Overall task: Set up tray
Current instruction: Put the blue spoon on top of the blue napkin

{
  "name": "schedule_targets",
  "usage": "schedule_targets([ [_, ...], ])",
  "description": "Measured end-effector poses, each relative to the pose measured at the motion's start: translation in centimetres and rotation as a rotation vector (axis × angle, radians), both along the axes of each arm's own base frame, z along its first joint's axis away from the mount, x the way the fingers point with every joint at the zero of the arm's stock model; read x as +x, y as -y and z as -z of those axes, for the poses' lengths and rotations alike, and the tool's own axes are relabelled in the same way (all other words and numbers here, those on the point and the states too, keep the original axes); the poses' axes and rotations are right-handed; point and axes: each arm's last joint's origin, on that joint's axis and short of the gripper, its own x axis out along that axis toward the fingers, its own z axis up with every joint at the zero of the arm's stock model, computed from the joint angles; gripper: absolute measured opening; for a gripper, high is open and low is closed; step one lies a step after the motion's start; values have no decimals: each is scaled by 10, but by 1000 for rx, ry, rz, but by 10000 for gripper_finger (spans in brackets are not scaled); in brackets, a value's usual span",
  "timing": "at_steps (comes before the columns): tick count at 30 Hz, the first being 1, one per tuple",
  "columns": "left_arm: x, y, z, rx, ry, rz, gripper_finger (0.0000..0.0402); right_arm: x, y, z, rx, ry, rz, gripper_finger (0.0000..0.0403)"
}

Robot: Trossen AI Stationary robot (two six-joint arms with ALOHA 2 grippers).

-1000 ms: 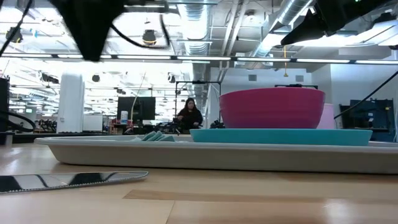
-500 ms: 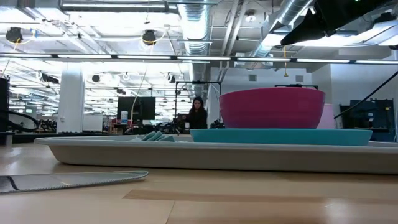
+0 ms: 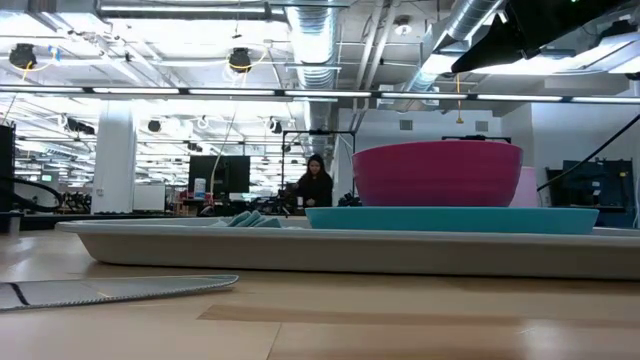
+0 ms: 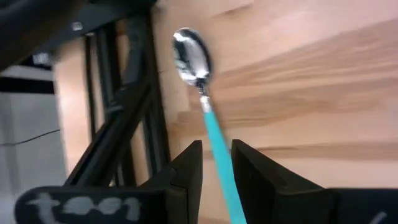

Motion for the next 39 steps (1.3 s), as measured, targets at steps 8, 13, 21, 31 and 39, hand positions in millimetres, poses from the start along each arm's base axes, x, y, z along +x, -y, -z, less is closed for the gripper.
schedule_targets([
  [8,-29,-33,-2,-22,21,19,75,0,0,0,-6,-4,-2,0],
  [13,-32,-44,37,-142,107,7,75,0,0,0,-8,-6,0,0],
  [21,-40,-54,72,-199,109,-11,75,0,0,0,-7,-7,-5,0],
  [31,-37,-51,62,-186,100,-16,75,0,-1,1,13,-10,-44,0],
  [39,-43,-54,59,-140,45,-14,75,0,-1,1,13,-10,-44,0],
])
